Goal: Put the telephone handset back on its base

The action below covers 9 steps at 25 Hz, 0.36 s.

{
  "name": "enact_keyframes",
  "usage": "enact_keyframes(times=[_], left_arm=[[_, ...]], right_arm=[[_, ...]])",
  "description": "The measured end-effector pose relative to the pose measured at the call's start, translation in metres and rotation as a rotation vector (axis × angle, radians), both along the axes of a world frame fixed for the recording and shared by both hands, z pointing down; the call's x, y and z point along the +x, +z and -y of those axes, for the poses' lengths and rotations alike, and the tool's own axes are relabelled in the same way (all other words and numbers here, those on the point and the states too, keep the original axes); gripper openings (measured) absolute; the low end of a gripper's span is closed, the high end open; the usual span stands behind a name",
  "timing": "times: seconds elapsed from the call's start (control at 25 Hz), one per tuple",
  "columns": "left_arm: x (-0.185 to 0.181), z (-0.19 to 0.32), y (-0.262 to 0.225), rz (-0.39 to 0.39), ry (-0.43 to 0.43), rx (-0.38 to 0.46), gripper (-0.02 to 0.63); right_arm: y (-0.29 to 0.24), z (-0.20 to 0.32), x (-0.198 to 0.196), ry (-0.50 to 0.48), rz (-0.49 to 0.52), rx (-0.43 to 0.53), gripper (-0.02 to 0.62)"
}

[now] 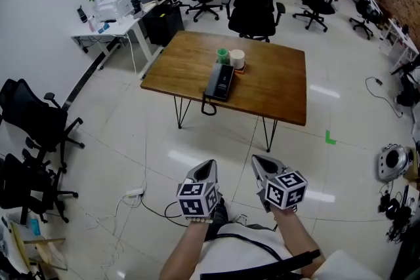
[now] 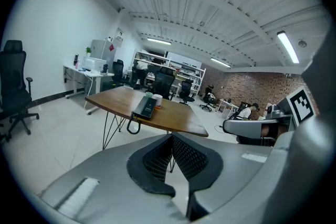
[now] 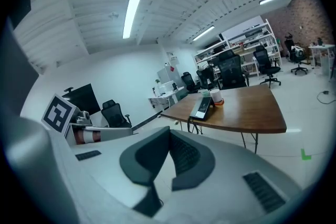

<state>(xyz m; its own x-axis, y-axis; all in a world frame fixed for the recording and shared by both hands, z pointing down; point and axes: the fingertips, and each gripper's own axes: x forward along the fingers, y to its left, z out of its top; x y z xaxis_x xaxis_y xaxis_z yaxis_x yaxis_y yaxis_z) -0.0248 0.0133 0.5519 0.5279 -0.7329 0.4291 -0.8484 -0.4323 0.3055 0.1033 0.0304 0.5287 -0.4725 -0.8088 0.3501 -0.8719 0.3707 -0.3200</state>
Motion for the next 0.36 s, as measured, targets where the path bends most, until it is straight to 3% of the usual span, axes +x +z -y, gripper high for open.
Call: enact_keyframes(times=[0.36], left_arm=[[-0.002,-0.008,0.0001,-0.003,0.0,0.001,0.0]], right_arm=[[-0.0028,-0.0077,-0.0024,0.001,-0.005,0.009,0.009]])
